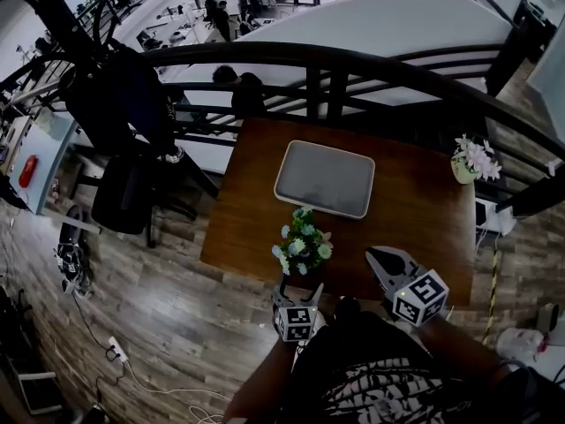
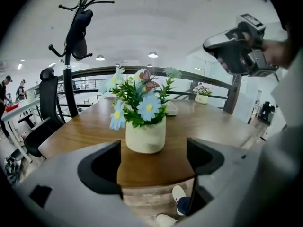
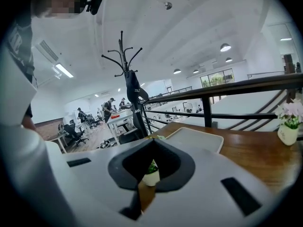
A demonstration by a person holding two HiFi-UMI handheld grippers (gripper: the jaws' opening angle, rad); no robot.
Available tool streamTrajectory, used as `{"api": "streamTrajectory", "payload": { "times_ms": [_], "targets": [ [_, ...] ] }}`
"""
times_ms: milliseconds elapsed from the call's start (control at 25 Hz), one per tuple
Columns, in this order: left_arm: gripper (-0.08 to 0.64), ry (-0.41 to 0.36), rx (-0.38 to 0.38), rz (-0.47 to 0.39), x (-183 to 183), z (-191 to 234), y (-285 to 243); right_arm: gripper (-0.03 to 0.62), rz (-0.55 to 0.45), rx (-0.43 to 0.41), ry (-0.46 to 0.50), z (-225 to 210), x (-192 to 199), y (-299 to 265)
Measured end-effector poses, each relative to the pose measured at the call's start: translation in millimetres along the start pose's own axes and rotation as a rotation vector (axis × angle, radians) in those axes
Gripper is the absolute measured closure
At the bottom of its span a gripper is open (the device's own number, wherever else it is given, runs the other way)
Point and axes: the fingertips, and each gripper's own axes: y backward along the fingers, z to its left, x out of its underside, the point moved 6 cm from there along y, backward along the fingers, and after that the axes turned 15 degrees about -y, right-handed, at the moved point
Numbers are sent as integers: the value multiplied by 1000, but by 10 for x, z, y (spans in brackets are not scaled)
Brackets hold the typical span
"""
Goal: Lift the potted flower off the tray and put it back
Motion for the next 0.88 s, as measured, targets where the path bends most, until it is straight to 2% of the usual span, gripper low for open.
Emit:
{"api": "streamTrajectory", "payload": {
  "times_ms": [40,120,240,320,440,600,880],
  "targets": [
    [138,13,-6,-5,-13,-14,69,595,0,-8,3,27,-9,-19],
    [380,28,-38,-29,-92,15,220,595,2,-26,9,86,-20,-69],
    [518,55,-57,-33,-134,41,389,595,13,-47,13,168,-5,-130],
    [549,77,-53,-34,-137,37,474,595,20,-58,15,217,3,-150],
    [551,120,-36,-57,-165,30,619,595,35,-71,21,280,53,-157],
    [551,154,-61,-67,-167,90,726,595,57,-76,20,291,137,-181],
    [551,138,-69,-48,-94,59,700,595,82,-81,16,325,250,-139]
  ]
}}
